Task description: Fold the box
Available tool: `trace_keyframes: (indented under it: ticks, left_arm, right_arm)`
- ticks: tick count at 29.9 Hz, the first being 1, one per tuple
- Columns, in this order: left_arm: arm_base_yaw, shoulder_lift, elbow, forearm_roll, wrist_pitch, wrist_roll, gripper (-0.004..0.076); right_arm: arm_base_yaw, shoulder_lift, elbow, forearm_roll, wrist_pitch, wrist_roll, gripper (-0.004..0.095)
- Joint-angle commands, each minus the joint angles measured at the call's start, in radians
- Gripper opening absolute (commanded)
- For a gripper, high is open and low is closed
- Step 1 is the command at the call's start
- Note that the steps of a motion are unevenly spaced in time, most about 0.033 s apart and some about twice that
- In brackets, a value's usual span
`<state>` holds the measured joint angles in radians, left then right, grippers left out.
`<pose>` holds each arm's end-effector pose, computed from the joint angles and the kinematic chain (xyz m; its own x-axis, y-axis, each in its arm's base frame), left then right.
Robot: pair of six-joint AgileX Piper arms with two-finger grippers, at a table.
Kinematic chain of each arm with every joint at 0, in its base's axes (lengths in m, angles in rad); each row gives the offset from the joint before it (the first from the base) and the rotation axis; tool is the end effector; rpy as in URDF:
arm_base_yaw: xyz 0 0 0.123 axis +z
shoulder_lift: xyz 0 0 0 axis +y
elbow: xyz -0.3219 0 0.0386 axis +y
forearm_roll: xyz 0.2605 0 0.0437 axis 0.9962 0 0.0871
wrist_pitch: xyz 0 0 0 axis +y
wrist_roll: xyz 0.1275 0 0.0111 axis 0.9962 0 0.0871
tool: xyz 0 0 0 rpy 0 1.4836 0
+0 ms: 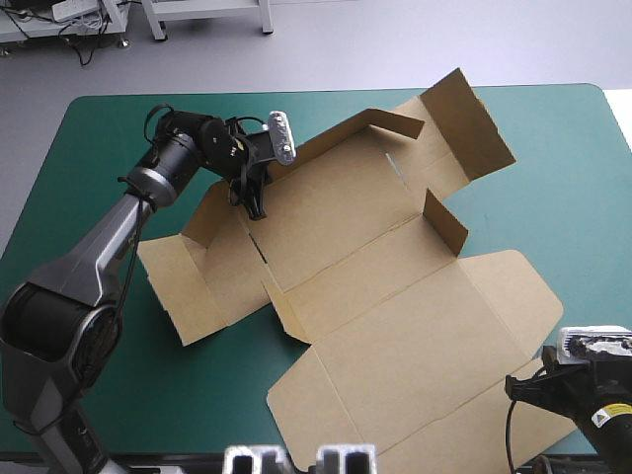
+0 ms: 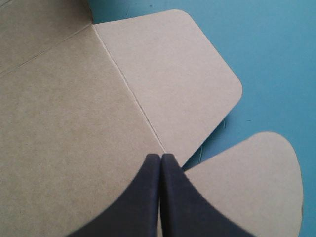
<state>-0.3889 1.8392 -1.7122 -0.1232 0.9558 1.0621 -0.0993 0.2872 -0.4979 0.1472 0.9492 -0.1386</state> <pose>0.4172 -0.1848 0.3269 -0.0665 0.9266 -0.3701 0.8825 0.2276 0.4115 0.0505 0.0103 0.2719 -0.5985 0.0073 -0.8011 -0.0277 0.9992 0.0298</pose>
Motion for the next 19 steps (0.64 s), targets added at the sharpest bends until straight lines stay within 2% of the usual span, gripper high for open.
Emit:
trace_keyframes:
  ticks: [1,6,9,14,19]
  left_arm:
    - [-0.070,-0.056,-0.036,0.111,-0.145,0.042,-0.0010]
    - [-0.162,-0.056,-0.036,0.285,-0.309,0.042,-0.0010]
    - [-0.197,-0.056,-0.036,0.308,-0.383,0.042,-0.0010]
    - [-0.252,-0.060,-0.036,0.317,-0.361,0.012,-0.0010]
    - [-0.324,-0.099,-0.032,0.470,-0.305,-0.182,-0.0010]
  right_arm:
    - [0.000,0.010,-0.022,0.007,-0.053,-0.005,-0.0020]
    - [0.000,0.010,-0.022,0.007,-0.053,-0.005,-0.0020]
    - [0.000,0.010,-0.022,0.007,-0.053,-0.005,-0.0020]
    - [0.000,0.010,-0.022,0.007,-0.053,-0.005,-0.0020]
    - [0.000,0.010,-0.053,0.007,-0.049,-0.005,-0.0020]
